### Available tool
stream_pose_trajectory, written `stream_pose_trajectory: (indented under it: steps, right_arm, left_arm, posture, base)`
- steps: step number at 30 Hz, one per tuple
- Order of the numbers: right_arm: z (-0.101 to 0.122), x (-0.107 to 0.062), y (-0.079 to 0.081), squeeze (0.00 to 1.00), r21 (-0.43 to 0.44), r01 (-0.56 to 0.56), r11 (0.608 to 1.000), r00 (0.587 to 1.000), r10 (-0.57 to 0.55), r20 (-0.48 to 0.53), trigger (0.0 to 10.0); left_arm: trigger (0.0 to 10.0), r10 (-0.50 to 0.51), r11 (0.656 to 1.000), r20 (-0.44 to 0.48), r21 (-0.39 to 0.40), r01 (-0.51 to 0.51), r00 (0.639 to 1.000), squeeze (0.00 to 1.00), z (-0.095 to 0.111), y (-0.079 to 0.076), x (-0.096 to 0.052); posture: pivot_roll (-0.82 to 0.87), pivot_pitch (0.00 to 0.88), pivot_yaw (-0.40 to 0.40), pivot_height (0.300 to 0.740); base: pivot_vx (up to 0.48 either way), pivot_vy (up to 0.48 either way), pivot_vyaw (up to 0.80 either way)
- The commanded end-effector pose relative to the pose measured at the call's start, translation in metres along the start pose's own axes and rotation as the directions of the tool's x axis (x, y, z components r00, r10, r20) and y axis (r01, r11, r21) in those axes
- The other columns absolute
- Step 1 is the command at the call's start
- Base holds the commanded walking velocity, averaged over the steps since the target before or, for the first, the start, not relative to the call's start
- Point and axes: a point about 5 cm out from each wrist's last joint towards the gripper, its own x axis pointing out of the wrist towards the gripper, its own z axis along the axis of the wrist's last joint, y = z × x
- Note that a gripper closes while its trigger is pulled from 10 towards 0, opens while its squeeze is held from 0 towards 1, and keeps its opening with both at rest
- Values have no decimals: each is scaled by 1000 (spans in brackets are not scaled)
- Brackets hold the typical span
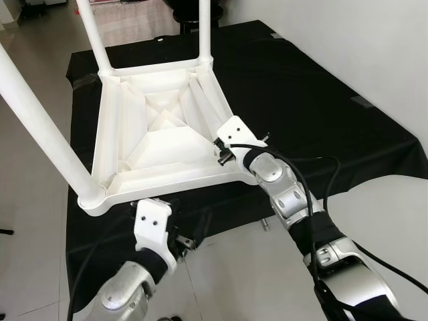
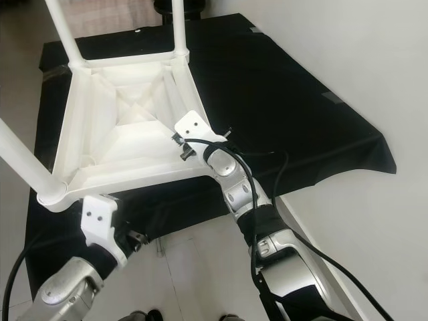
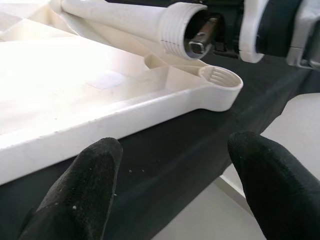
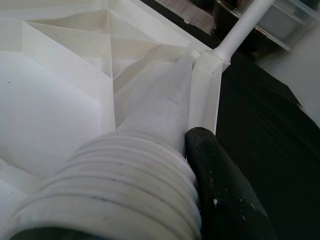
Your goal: Building children table
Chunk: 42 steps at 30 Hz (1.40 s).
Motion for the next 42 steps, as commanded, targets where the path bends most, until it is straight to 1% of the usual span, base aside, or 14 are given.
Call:
stream_pose_trajectory:
  steps: [1, 6, 12, 16, 20, 23, 24, 25, 26, 30, 35, 37, 38, 42]
  right_arm:
    - [4, 0, -7, 0, 35, 9, 999, 999, -10, 34, 0]
    - [4, -2, -15, 0, 65, 8, 998, 998, -11, 57, 0]
    - [10, -11, -43, 0, 315, -32, 948, 986, -21, 166, 0]
    - [10, -14, -52, 0, 367, -45, 929, 983, -23, 180, 0]
    - [13, -25, -73, 0, 536, -122, 835, 961, -36, 275, 0]
    - [14, -27, -76, 0, 556, -137, 820, 956, -39, 292, 0]
    - [14, -32, -82, 0, 593, -174, 786, 945, -35, 324, 3882]
    - [15, -40, -88, 0, 617, -242, 748, 924, -15, 381, 10000]
    - [16, -52, -93, 0, 626, -350, 697, 887, 32, 460, 10000]
    - [18, -78, -97, 0, 588, -536, 606, 791, 116, 601, 10000]
    - [19, -88, -97, 0, 566, -580, 586, 760, 140, 634, 10000]
    - [12, -105, -90, 0, 523, -651, 551, 718, 221, 660, 10000]
    - [12, -105, -90, 0, 523, -651, 551, 718, 221, 660, 10000]
    - [8, -125, -76, 0, 475, -748, 464, 644, 334, 688, 10000]
  left_arm:
    - [10000, 24, 1000, -8, 2, -24, 1000, 0, -2, 4, 0]
    - [10000, 37, 999, 9, -5, -37, 999, 0, 2, 6, 2]
    - [10000, 68, 996, 96, -64, -62, 993, 0, 25, 16, 12]
    - [10000, 75, 994, 124, -90, -64, 989, 0, 34, 18, 16]
    - [10000, 133, 985, 184, -132, -109, 974, 0, 57, 31, 24]
    - [10000, 136, 983, 191, -151, -108, 972, 0, 59, 32, 25]
    - [10000, 136, 975, 206, -202, -94, 969, 0, 62, 35, 27]
    - [10000, 128, 955, 229, -291, -58, 965, 0, 66, 36, 30]
    - [10000, 114, 911, 265, -413, 6, 957, 1000, 71, 37, 33]
    - [10000, 25, 782, 333, -594, 189, 943, 1000, 80, 33, 38]
    - [10000, -19, 694, 378, -662, 285, 926, 1000, 85, 29, 40]
    - [10000, -44, 570, 437, -728, 382, 898, 1000, 94, 26, 47]
    - [10000, -44, 570, 437, -728, 382, 898, 1000, 94, 26, 47]
    - [10000, -77, 429, 535, -744, 513, 841, 1000, 110, 25, 50]
  posture:
    - [-70, 152, -7, 740]
    - [-72, 150, -3, 740]
    - [-62, 144, 13, 740]
    - [-59, 139, 13, 740]
    - [-51, 128, 16, 740]
    - [-51, 128, 16, 740]
    - [-47, 125, 18, 740]
    - [-46, 123, 19, 740]
    - [-50, 122, 22, 740]
    - [-59, 118, 30, 740]
    - [-60, 118, 31, 740]
    - [-74, 112, 39, 740]
    - [-74, 112, 39, 740]
    - [-81, 111, 41, 740]
  base:
    - [0, 0, 0]
    - [0, 0, 0]
    - [0, 0, 0]
    - [0, 0, 0]
    - [0, 0, 0]
    - [0, 0, 0]
    - [0, 0, 0]
    - [0, 0, 0]
    - [0, 0, 0]
    - [0, 0, 0]
    - [0, 0, 0]
    - [0, 0, 0]
    - [0, 0, 0]
    - [0, 0, 0]
